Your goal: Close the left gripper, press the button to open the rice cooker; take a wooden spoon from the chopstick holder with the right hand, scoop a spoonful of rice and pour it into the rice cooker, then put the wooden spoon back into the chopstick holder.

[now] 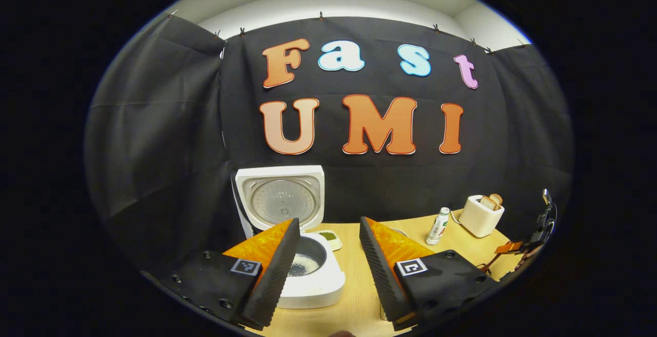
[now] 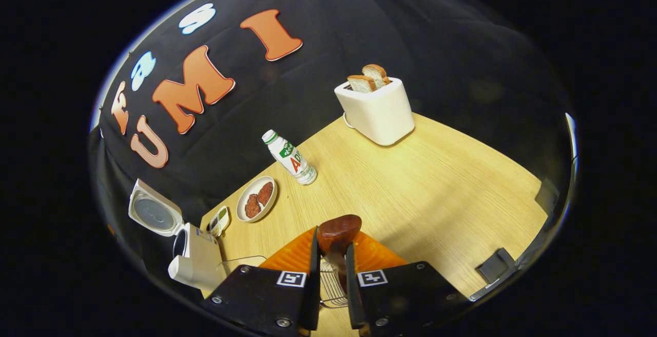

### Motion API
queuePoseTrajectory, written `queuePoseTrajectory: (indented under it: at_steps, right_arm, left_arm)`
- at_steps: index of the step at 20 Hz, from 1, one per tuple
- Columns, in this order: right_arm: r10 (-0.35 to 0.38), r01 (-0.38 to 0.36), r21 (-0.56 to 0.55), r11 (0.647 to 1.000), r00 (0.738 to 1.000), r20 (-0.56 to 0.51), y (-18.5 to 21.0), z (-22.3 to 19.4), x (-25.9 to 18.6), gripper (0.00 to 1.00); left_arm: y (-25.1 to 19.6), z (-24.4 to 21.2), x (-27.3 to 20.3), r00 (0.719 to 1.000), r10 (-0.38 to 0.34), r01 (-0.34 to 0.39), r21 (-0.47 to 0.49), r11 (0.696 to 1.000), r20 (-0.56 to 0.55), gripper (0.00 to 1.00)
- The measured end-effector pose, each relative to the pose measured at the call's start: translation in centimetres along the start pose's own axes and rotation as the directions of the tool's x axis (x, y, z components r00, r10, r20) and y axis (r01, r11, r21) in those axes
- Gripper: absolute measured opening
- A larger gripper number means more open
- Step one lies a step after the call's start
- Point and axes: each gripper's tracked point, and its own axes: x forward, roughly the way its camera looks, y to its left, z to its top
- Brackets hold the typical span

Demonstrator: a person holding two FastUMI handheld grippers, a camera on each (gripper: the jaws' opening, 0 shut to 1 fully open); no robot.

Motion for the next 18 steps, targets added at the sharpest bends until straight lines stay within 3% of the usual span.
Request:
queuePoseTrajectory:
  at_steps: [5, 6, 9, 12, 14, 18]
  right_arm:
    - [0.016, -0.014, -0.083, 0.996, 0.999, 0.031, 3.3, 2.1, -2.0, 0.13]
    - [0.022, -0.018, -0.110, 0.994, 0.999, 0.040, 3.9, 2.6, -2.7, 0.17]
    - [0.050, -0.034, -0.187, 0.982, 0.996, 0.080, 6.3, 4.5, -4.5, 0.18]
    - [0.110, -0.085, -0.217, 0.973, 0.988, 0.106, 9.4, 5.7, -6.4, 0.17]
    - [0.156, -0.128, -0.217, 0.968, 0.981, 0.116, 11.6, 6.2, -7.3, 0.17]
    - [0.244, -0.221, -0.201, 0.955, 0.965, 0.099, 15.5, 4.7, -8.2, 0.17]
  left_arm:
    - [0.2, -0.7, -1.0, 1.000, 0.023, -0.023, -0.016, 1.000, 0.011, 0.81]
    - [0.4, -0.7, -1.2, 0.999, 0.029, -0.029, -0.018, 0.999, 0.015, 0.81]
    - [1.5, -0.8, -1.6, 0.998, 0.062, -0.062, -0.026, 0.998, 0.027, 0.81]
    - [2.7, -0.6, -1.7, 0.995, 0.092, -0.090, -0.055, 0.994, 0.037, 0.84]
    - [3.8, -0.7, -1.7, 0.992, 0.117, -0.114, -0.059, 0.992, 0.043, 0.94]
    - [5.6, -0.9, -1.9, 0.987, 0.155, -0.152, -0.070, 0.986, 0.041, 0.94]
